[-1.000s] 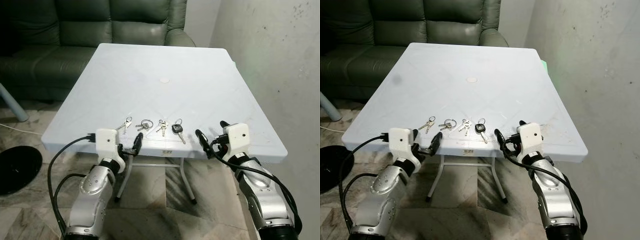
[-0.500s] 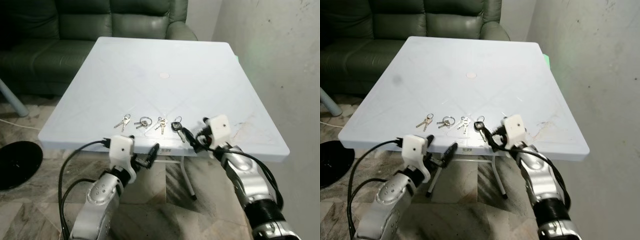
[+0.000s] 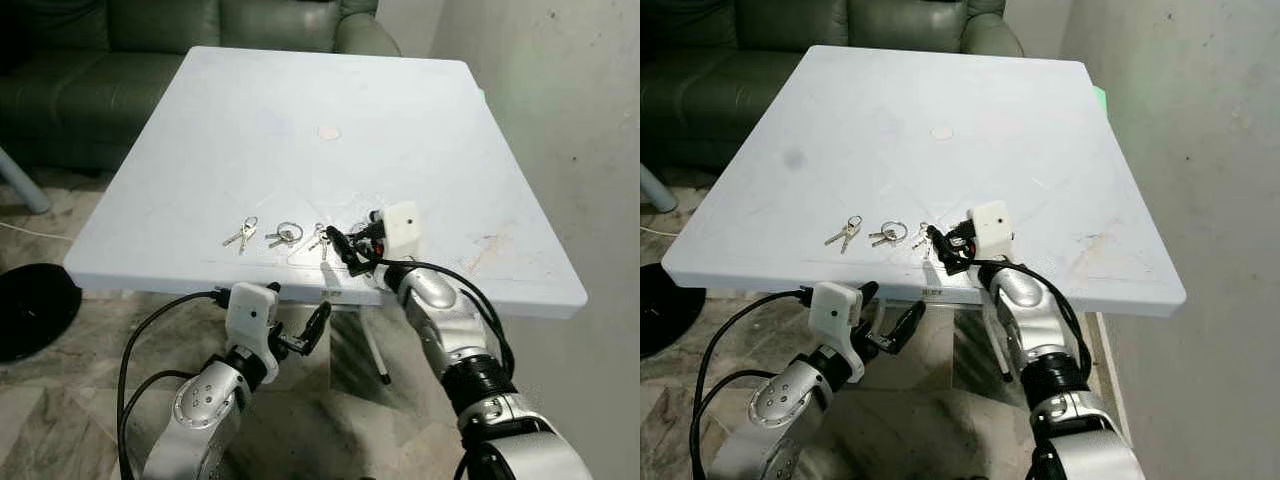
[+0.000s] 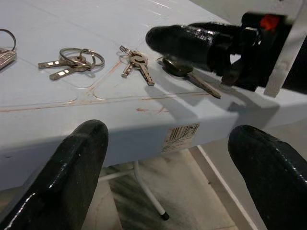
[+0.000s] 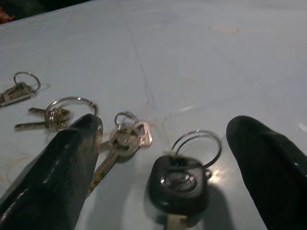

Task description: Hang keys on a hook

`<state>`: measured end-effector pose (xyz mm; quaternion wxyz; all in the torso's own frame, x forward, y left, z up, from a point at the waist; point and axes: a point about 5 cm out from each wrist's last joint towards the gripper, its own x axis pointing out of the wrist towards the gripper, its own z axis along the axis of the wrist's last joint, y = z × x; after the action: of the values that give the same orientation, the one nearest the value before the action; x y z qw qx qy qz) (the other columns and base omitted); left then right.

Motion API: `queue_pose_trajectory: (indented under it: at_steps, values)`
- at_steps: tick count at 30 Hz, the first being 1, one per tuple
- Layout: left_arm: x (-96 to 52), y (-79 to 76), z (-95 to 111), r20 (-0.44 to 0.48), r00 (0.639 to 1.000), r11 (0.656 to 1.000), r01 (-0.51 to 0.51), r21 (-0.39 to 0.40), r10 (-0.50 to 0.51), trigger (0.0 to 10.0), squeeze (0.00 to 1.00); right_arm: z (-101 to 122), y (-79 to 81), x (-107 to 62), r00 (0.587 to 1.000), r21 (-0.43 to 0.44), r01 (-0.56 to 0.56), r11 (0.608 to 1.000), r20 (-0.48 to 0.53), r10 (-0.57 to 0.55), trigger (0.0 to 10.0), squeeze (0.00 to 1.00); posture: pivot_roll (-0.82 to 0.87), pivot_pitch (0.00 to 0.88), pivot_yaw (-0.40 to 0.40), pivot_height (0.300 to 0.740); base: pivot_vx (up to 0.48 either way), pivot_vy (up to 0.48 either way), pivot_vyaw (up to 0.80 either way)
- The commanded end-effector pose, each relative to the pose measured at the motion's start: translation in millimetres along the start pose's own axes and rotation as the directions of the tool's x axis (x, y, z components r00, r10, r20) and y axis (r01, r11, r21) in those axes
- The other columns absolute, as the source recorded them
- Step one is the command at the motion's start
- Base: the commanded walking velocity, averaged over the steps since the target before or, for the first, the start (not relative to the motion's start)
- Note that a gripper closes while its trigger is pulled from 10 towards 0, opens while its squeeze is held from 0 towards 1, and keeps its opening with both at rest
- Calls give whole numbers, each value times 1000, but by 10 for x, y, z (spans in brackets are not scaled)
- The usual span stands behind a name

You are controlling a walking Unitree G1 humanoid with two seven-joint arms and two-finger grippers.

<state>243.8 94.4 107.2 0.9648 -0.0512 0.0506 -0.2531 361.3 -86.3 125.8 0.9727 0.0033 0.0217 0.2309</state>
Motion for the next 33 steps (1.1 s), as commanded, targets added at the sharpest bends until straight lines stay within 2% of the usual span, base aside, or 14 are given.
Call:
queue_pose_trajectory:
  at_steps: [1, 8, 9, 11, 13, 18, 19, 21, 22, 24, 30, 31, 32, 33]
  values:
    - [-20, -3, 11, -7, 1000, 1000, -8, 12, 8, 10000, 0, -12, -15, 7, 1000, 8, 21, 1000, -4, -21, 10000, 0, 61, 156, -74, 740, 0, 0, 0]
    - [-10, -12, 2, -11, 1000, 1000, -9, 8, 10, 10000, 0, -127, 90, -7, 997, 34, 72, 997, -32, -71, 10000, 0, 61, 146, -74, 740, 0, 0, 0]
    - [-7, -19, 5, -9, 1000, 1000, -7, 4, 8, 10000, 0, -129, 104, -9, 997, 33, 75, 997, -28, -74, 5412, 0, 60, 141, -76, 740, 0, 0, 0]
    - [-2, -18, 7, -9, 1000, 1000, -8, 4, 8, 10000, 0, -132, 115, -6, 996, 38, 86, 996, -33, -84, 4588, 0, 59, 139, -76, 740, 0, 0, 0]
    - [3, -10, 10, -8, 1000, 1000, -14, 3, 14, 10000, 0, -127, 133, 2, 996, 57, 92, 994, -29, -90, 431, 0, 59, 143, -76, 740, 0, 0, 0]
    - [6, 1, 14, -7, 1000, 1000, -24, -2, 24, 10000, 0, -127, 163, 24, 992, 52, 118, 992, -42, -116, 3373, 0, 62, 152, -77, 740, 0, 0, 0]
    - [3, 2, 12, -7, 1000, 1000, -26, -2, 26, 10000, 0, -116, 171, 23, 992, 54, 124, 991, -28, -123, 0, 0, 62, 152, -77, 740, 0, 0, 0]
    - [1, 4, 13, -8, 1000, 1000, -30, -4, 30, 10000, 0, -108, 172, 26, 992, 52, 126, 991, -26, -125, 0, 0, 64, 160, -77, 740, 0, 0, 0]
    - [-7, 1, 2, -9, 999, 999, -32, -9, 32, 10000, 0, -124, 172, 30, 990, 56, 137, 989, -44, -134, 1647, 0, 65, 155, -77, 740, 0, 0, 0]
    - [-10, 1, -4, -10, 999, 999, -34, -9, 34, 10000, 0, -114, 165, 29, 989, 57, 149, 987, -33, -147, 0, 0, 65, 154, -77, 740, 0, 0, 0]
    - [6, -30, -8, -10, 1000, 1000, -24, -13, 24, 10000, 0, -78, 133, 37, 984, 68, 177, 982, -15, -176, 0, 0, 66, 137, -73, 740, 0, 0, 0]
    - [10, -31, -8, -9, 1000, 1000, -23, -12, 23, 10000, 0, -64, 134, 38, 986, 70, 167, 983, 3, -168, 2824, 0, 66, 134, -73, 740, 0, 0, 0]
    - [11, -31, -8, -9, 1000, 1000, -22, -12, 22, 10000, 0, -62, 129, 35, 985, 69, 171, 983, 4, -172, 3451, 0, 66, 132, -72, 740, 0, 0, 0]
    - [13, -29, -9, -9, 1000, 1000, -21, -11, 21, 10000, 0, -63, 125, 34, 984, 77, 175, 982, 2, -176, 1608, 0, 68, 126, -72, 740, 0, 0, 0]
